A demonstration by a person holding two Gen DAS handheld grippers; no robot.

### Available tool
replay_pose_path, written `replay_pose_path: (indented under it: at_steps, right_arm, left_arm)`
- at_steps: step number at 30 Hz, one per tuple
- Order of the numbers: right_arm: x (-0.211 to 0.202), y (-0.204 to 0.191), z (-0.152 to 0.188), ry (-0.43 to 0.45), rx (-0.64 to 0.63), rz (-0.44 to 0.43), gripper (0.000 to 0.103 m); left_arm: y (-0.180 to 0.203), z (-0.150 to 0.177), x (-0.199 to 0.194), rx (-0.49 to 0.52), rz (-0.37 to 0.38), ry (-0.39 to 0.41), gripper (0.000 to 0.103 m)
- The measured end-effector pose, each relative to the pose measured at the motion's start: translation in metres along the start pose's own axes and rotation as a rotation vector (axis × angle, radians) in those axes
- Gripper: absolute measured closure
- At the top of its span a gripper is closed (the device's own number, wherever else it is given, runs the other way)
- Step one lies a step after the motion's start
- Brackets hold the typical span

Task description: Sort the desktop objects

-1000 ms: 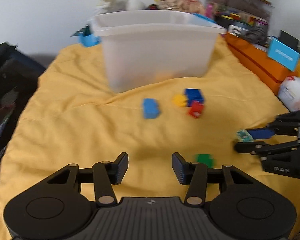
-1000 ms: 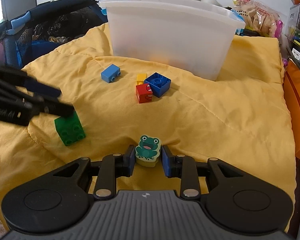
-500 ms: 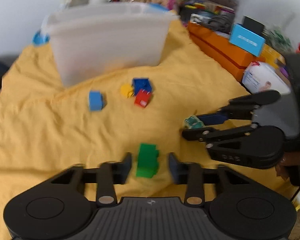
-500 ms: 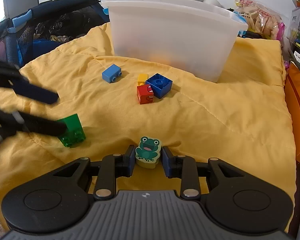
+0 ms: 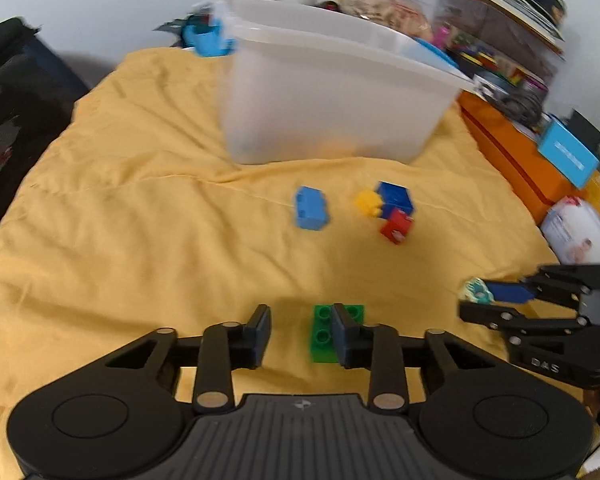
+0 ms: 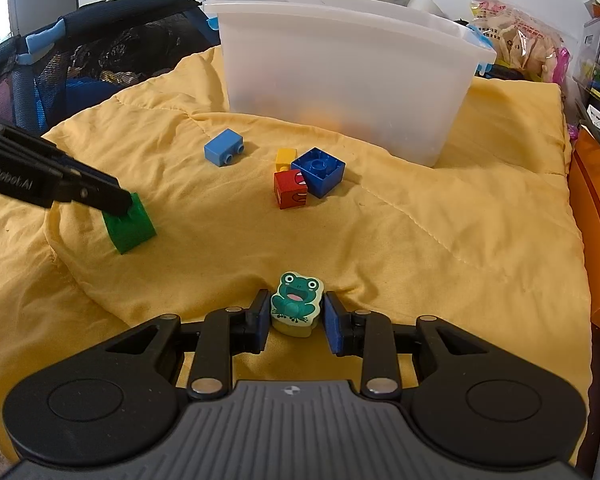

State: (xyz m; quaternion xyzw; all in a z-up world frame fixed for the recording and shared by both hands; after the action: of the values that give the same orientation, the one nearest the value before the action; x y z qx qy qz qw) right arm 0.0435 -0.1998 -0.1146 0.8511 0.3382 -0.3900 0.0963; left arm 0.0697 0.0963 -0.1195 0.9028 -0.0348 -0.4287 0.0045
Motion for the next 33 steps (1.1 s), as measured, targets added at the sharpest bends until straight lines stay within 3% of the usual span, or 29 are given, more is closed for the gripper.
replay_pose_path:
  at_steps: [7, 13, 17, 22, 27, 29, 30, 33]
  right_arm:
    - [0.000, 0.000, 0.000, 0.002, 0.001, 0.000, 0.070]
    - [0.000, -0.001, 0.002, 0.008, 0.003, 0.002, 0.070]
    - [0.000, -0.001, 0.002, 0.009, 0.003, 0.004, 0.070]
    - [0.000, -0.002, 0.002, 0.010, 0.002, 0.012, 0.070]
    - [-0.001, -0.003, 0.002, 0.009, 0.000, 0.031, 0.067]
    - [-0.001, -0.002, 0.002, 0.012, 0.006, 0.033, 0.067]
    - [-0.001, -0.002, 0.002, 0.014, 0.010, 0.032, 0.067]
    - [-0.001, -0.002, 0.002, 0.009, 0.009, 0.030, 0.070]
  left_arm:
    - [0.005, -0.005, -0.025, -0.005, 0.047, 0.074, 0.058]
    - [0.031, 0.004, -0.041, 0.090, 0.078, 0.107, 0.052]
    - [0.047, 0.016, -0.031, 0.174, 0.052, 0.091, 0.052]
    - [0.042, 0.010, -0.006, 0.122, -0.059, 0.071, 0.052]
    - [0.039, 0.012, 0.003, 0.133, -0.074, 0.060, 0.052]
    - [0.040, 0.017, 0.008, 0.142, -0.054, 0.042, 0.056]
    - [0.042, 0.019, 0.009, 0.148, -0.050, 0.042, 0.068]
    - [0.043, 0.021, 0.004, 0.182, -0.048, 0.060, 0.069]
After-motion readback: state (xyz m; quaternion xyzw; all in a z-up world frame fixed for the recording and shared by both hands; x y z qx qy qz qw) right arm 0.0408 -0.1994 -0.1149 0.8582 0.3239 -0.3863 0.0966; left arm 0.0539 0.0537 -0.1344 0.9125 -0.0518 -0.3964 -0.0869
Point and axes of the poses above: each gripper's, at about its wrist camera, not at the fingertips, and x roughly the way its jaws point, y to its right, z to its underside, the point moved 7 cm from there along x, roughly the way its jaws point, and after that the axes turned 13 degrees about -z, right-handed, at the moved point
